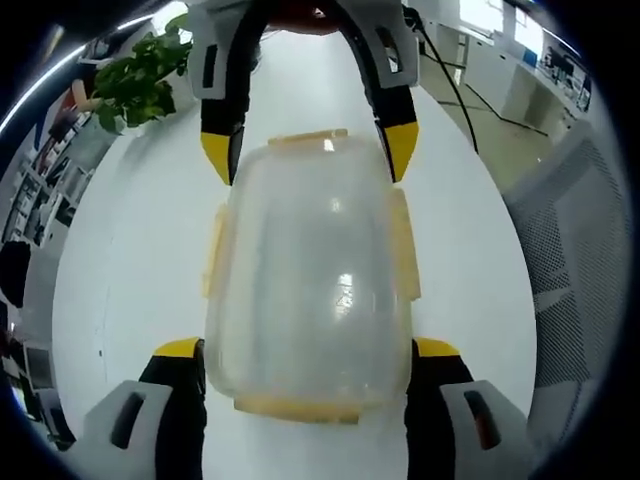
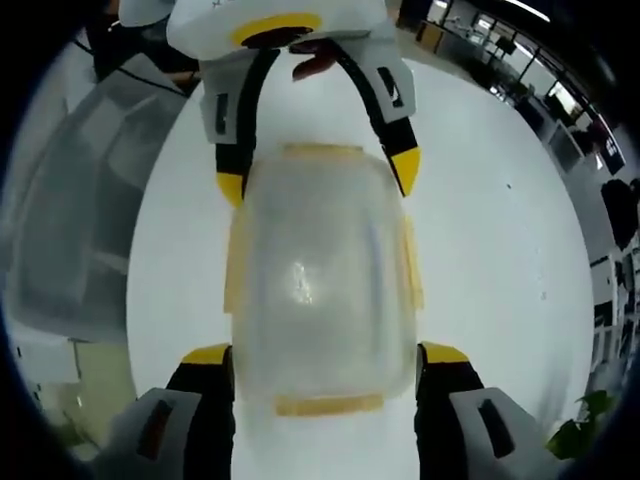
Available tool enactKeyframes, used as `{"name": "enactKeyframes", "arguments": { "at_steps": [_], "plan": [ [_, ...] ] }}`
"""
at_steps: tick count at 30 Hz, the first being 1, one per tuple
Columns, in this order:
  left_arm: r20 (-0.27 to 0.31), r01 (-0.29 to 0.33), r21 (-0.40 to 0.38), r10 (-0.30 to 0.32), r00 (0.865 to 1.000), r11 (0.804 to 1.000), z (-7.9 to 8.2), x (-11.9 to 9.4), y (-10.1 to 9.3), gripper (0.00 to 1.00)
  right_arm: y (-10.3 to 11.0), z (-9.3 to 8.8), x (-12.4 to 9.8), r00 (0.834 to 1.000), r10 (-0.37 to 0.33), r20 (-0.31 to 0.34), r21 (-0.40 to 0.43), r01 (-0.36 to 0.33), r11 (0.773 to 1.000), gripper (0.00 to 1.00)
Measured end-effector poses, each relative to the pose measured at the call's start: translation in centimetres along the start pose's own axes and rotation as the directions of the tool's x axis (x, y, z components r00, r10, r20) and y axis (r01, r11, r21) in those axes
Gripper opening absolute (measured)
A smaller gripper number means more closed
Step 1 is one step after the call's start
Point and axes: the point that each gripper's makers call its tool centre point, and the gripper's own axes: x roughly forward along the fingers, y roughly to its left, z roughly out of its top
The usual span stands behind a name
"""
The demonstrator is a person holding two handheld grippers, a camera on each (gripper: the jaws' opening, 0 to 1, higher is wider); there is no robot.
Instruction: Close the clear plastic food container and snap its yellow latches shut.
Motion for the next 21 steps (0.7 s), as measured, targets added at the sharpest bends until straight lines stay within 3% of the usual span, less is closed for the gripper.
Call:
{"name": "enactKeyframes", "arguments": {
  "at_steps": [9,21],
  "plan": [
    [-0.008,-0.001,-0.012,0.001,1.0,1.0,-0.2,0.0,-0.3,0.82,0.2,0.2,0.1,1.0,0.0,-0.006,0.003,0.0,1.0,0.73],
    [0.034,-0.006,-0.045,0.007,0.999,0.999,-1.1,-0.7,-1.1,0.81,1.1,1.3,0.7,1.0,-0.002,-0.029,-0.011,0.002,1.0,0.72]
  ]
}}
